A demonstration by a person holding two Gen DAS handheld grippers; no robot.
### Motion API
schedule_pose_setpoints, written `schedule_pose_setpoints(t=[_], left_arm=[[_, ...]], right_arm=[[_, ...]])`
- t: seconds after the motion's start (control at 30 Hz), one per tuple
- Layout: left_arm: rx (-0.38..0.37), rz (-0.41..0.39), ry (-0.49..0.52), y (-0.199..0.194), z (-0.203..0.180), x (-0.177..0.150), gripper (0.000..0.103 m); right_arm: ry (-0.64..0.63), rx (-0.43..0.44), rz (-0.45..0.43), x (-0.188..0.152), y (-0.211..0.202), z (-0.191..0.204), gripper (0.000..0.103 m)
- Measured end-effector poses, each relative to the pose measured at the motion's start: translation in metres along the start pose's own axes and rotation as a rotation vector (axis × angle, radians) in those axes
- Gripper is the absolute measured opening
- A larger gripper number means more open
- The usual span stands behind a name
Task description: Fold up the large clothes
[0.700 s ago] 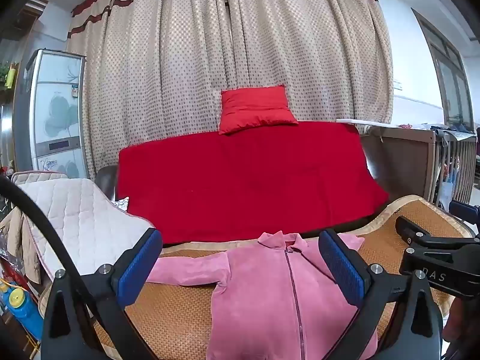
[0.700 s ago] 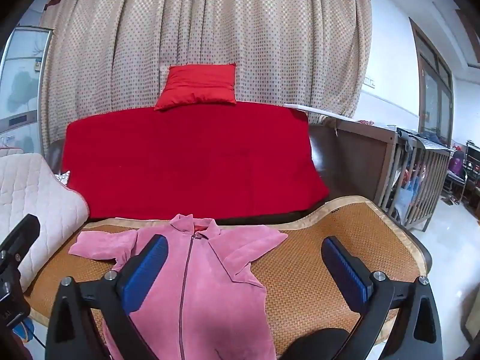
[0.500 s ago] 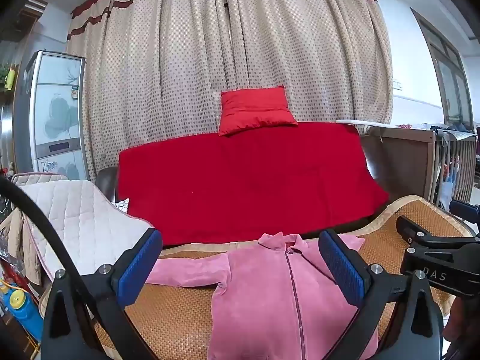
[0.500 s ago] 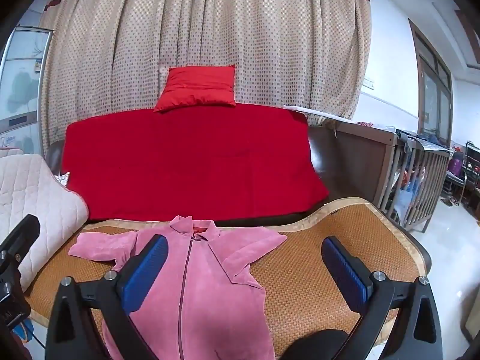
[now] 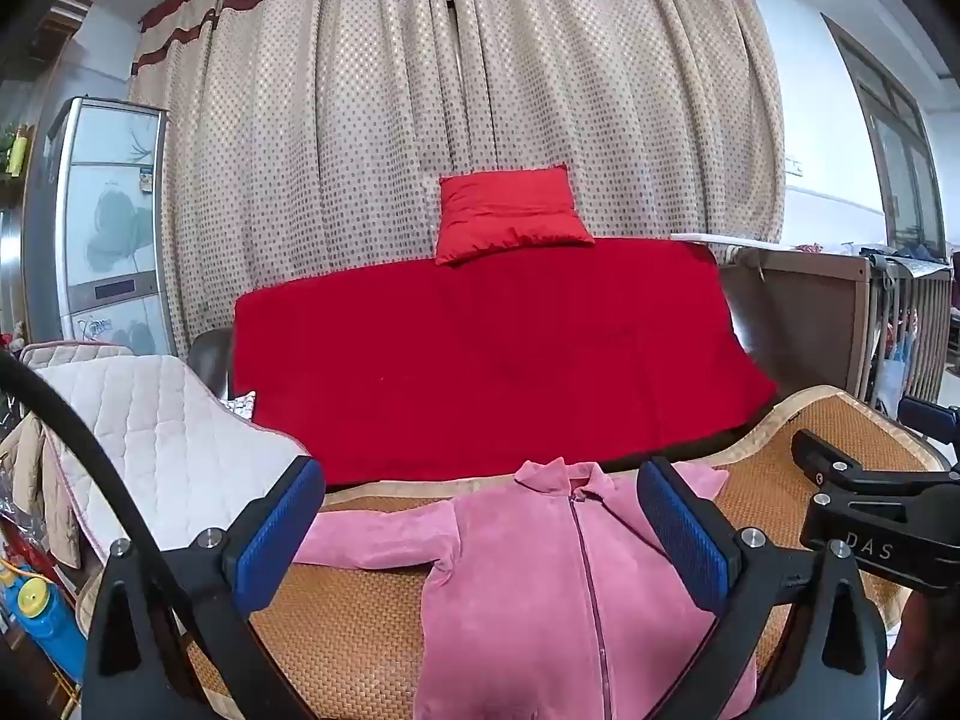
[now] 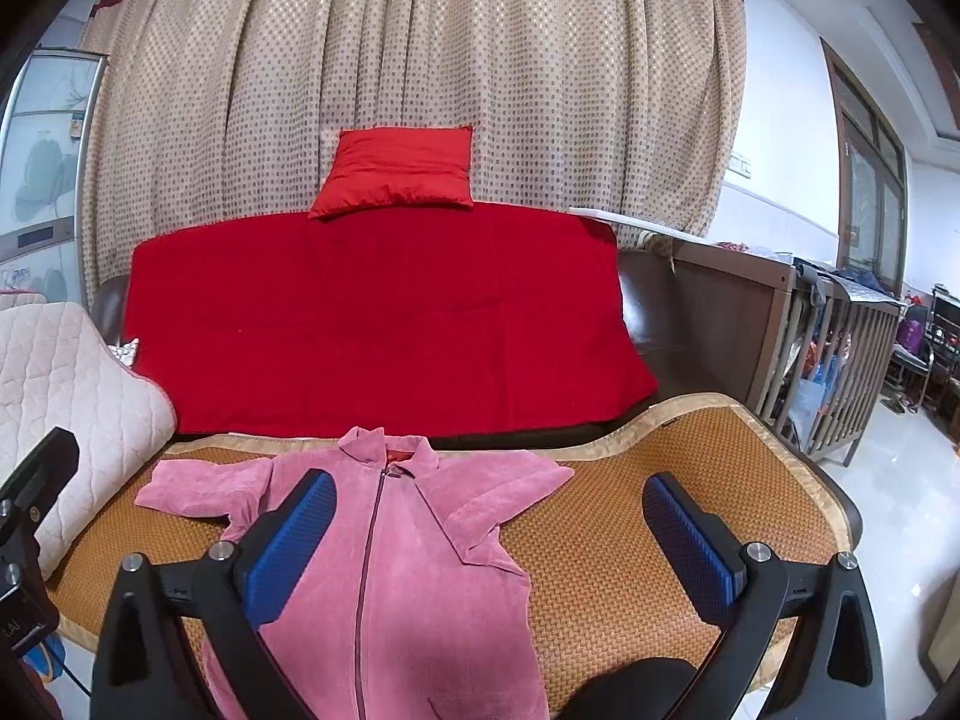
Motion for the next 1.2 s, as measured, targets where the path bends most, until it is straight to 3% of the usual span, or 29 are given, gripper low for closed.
schedule_pose_setpoints(t=[0.43,0.8,1.2], left_arm=[[-0.01,0.019,0.007,0.004,0.0,0.0,0.103],[-0.034,0.084,-0.006,0.033,0.002,-0.011,0.103],[0.001,0.066,-0.017,0.03,0.011,-0.013,0.103]], right_arm=[[-0.001,-0.006,0.009,-0.001,0.003,-0.001,0.103],[-0.001,-0.019,0.046,-0.004,0.021,0.0,0.103],[-0.014,-0.007,0.054,-0.006,0.021,0.006,0.103]])
Point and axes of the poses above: each gripper's, at about its wrist camera, not at the fingertips, and y roughly the way its jaws point, z to its left, x to its top, the point moved 10 cm from there along y, roughly the way its jaws point, and after that the axes turned 13 degrees about z, right-handed, at the moved point
